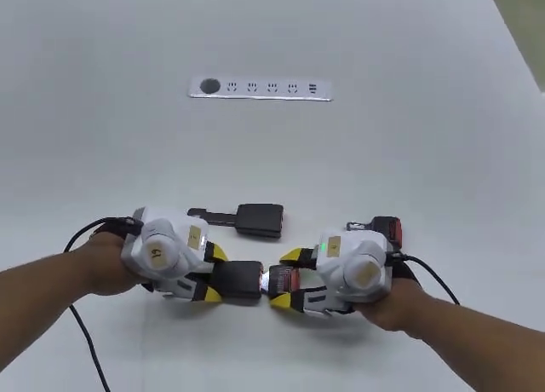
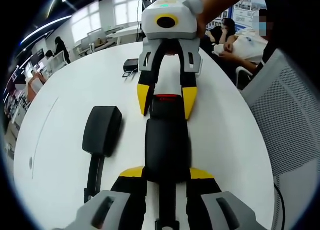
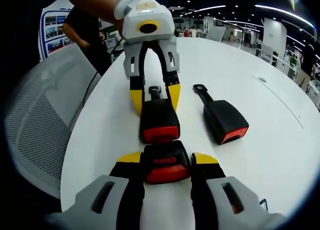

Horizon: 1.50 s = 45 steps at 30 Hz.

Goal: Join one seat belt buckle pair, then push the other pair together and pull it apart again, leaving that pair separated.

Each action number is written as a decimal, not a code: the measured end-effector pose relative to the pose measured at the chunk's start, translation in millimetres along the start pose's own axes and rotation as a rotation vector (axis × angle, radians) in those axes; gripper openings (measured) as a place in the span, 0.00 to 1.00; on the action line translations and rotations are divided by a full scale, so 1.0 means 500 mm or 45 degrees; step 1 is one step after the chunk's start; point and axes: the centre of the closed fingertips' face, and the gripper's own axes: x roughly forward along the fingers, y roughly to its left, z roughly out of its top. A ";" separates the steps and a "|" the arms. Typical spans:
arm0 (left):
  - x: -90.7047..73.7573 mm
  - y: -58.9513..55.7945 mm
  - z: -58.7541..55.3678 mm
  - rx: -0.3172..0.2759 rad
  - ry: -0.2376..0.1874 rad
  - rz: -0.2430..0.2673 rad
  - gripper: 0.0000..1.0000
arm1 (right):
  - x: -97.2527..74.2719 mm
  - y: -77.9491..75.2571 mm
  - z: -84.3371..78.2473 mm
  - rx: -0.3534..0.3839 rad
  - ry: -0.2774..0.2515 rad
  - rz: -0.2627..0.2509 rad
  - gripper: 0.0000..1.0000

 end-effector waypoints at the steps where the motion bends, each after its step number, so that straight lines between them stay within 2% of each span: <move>1: 0.000 -0.002 0.001 -0.001 -0.003 -0.001 0.30 | -0.001 -0.001 0.000 0.005 -0.008 -0.003 0.33; 20: 0.000 0.000 -0.002 0.002 -0.042 -0.007 0.30 | -0.010 0.005 0.013 0.022 -0.054 -0.019 0.34; 30: 0.001 -0.002 -0.001 -0.007 -0.005 0.002 0.32 | -0.006 0.002 0.011 0.045 -0.039 -0.036 0.36; 37: 0.000 -0.005 0.000 -0.015 0.028 0.010 0.33 | -0.005 0.002 0.007 -0.009 -0.005 -0.065 0.37; 39: 0.001 -0.016 0.002 0.000 0.048 -0.001 0.39 | -0.005 0.000 0.004 -0.004 0.005 -0.074 0.38; 41: 0.000 -0.025 0.003 -0.006 0.053 -0.014 0.47 | -0.008 0.009 0.005 0.031 0.013 -0.078 0.45; 43: -0.001 -0.031 -0.002 -0.027 0.073 -0.005 0.63 | -0.013 0.006 -0.001 0.063 0.015 -0.094 0.56; 45: -0.004 -0.032 -0.006 -0.060 0.080 0.016 0.80 | -0.019 0.006 -0.002 0.105 0.003 -0.099 0.57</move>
